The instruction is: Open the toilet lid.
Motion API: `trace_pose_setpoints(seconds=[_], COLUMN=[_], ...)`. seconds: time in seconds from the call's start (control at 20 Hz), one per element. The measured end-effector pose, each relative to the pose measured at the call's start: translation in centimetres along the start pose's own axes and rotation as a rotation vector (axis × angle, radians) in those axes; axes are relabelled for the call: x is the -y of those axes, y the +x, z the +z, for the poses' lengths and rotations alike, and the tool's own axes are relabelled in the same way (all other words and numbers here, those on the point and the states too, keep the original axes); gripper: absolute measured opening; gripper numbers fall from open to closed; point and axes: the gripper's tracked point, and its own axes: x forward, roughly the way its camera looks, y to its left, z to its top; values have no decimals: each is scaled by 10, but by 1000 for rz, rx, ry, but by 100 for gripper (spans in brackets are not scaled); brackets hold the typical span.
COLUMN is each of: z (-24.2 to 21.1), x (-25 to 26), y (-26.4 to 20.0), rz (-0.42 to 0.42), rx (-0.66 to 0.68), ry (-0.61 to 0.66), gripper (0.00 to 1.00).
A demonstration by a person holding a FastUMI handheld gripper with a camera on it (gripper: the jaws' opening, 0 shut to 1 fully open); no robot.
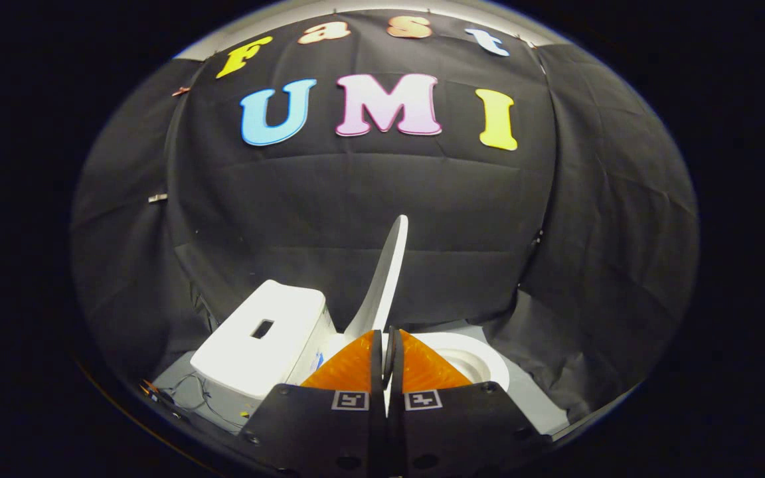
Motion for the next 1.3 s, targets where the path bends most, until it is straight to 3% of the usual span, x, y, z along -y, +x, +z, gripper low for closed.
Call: trace_pose_setpoints(seconds=[0.55,1.05,1.15,1.3], z=[10,1,-5,-18], x=[-102,-170,-187,-184], y=[-6,-3,-3,-5], rz=[59,173,239,276], rx=[42,30,19,-28], ry=[-139,-176,-170,-148], gripper=[5,8,9,40])
